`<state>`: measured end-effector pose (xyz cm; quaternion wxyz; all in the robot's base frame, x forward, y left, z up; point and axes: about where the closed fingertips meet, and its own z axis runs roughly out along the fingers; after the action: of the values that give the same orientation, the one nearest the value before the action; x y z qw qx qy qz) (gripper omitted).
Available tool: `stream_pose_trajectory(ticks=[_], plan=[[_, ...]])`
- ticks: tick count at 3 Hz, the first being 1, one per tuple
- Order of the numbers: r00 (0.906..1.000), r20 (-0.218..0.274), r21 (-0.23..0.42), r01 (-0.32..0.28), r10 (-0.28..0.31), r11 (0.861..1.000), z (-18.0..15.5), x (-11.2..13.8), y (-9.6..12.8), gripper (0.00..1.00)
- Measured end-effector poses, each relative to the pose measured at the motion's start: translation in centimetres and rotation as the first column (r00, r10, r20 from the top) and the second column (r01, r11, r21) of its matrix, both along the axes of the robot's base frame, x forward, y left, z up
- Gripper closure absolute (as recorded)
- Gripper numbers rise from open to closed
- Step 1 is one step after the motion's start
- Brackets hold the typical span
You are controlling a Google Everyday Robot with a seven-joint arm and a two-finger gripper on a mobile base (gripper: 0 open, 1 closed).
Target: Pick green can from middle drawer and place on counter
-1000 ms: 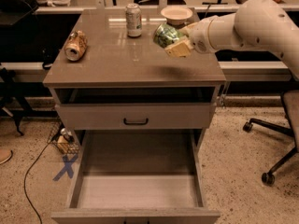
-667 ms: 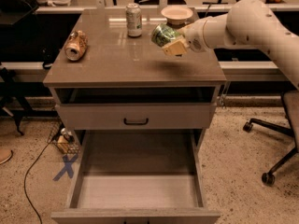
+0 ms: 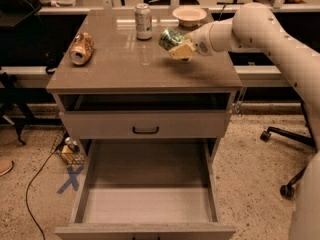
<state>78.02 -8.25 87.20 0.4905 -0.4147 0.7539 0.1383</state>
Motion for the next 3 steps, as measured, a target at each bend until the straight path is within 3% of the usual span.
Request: stream_pose_trajectory(ticks=[1, 2, 3], plan=[[0.9997, -0.014, 0.025, -0.021, 0.021, 0.999, -0.88, 1.58, 1.39, 0.04], [0.9993, -0.007, 0.039, -0.035, 0.036, 0.999, -0.82, 2.29, 2.29, 0.00], [0.9995, 0.021, 0.061, -0.026, 0.025, 0.998, 0.01, 1.47, 1.46, 0.00]])
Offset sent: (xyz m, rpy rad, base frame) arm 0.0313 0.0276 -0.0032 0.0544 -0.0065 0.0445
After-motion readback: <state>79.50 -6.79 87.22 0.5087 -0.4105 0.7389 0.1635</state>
